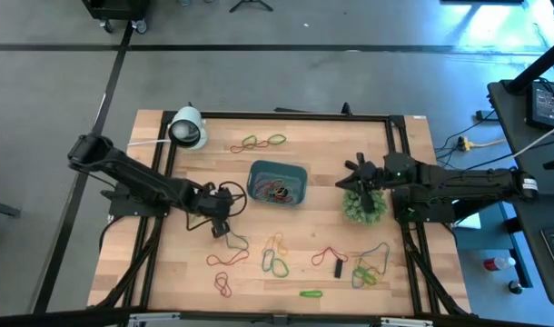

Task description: Pick and place rubber bands into bin

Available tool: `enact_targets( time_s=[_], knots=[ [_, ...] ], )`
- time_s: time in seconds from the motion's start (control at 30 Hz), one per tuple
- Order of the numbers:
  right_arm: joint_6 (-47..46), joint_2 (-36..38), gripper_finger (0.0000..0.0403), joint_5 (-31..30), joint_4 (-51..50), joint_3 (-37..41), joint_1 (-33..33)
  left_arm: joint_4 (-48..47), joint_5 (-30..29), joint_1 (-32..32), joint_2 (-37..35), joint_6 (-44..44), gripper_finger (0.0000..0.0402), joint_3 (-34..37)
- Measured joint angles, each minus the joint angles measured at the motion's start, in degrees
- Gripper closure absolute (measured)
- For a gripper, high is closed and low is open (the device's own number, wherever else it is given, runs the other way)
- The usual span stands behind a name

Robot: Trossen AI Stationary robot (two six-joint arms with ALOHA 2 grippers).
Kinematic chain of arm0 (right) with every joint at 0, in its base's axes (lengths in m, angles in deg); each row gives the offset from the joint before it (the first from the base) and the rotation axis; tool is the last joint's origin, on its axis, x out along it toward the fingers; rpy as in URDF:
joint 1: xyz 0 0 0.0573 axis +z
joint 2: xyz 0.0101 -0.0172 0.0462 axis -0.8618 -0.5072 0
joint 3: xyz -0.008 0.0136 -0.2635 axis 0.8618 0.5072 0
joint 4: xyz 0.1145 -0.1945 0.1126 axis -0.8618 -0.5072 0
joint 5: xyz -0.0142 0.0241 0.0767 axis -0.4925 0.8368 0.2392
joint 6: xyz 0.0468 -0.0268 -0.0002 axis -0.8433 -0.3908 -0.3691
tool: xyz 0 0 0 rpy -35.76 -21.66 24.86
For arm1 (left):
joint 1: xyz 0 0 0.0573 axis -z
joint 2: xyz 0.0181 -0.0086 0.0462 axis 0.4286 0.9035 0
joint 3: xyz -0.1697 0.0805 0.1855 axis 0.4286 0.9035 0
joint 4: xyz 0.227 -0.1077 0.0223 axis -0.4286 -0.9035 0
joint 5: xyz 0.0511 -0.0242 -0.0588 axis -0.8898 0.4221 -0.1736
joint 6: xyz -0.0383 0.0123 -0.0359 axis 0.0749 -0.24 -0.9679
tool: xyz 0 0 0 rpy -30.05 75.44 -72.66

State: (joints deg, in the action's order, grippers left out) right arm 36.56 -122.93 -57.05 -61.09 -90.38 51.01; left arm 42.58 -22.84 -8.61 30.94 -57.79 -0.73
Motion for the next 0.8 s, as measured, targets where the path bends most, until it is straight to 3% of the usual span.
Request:
enact_targets(
  time_s=[0.5, 0.6, 0.7, 0.8],
  knots=[
    [0.0, 0.0, 0.0389, 0.0, -0.1, 0.0, 1.9, -2.0, 3.4, 0.0, 10.0, -7.4, 0.0302, -0.3],
    [0.1, 0.0, 0.0389, 0.0, -0.1, 0.0, 1.9, -2.6, 3.7, 0.0, 10.6, -9.8, 0.0328, -0.4],
    [0.2, 0.0, 0.0389, 0.0, -0.1, 0.0, 1.9, -3.8, 3.7, -0.1, 10.3, -10.2, 0.0381, -0.9],
    [0.3, 0.0, 0.0389, -0.1, -0.1, 0.0, 1.9, -6.5, 3.5, -0.1, 10.5, -9.2, 0.0396, -3.2]
  ],
)
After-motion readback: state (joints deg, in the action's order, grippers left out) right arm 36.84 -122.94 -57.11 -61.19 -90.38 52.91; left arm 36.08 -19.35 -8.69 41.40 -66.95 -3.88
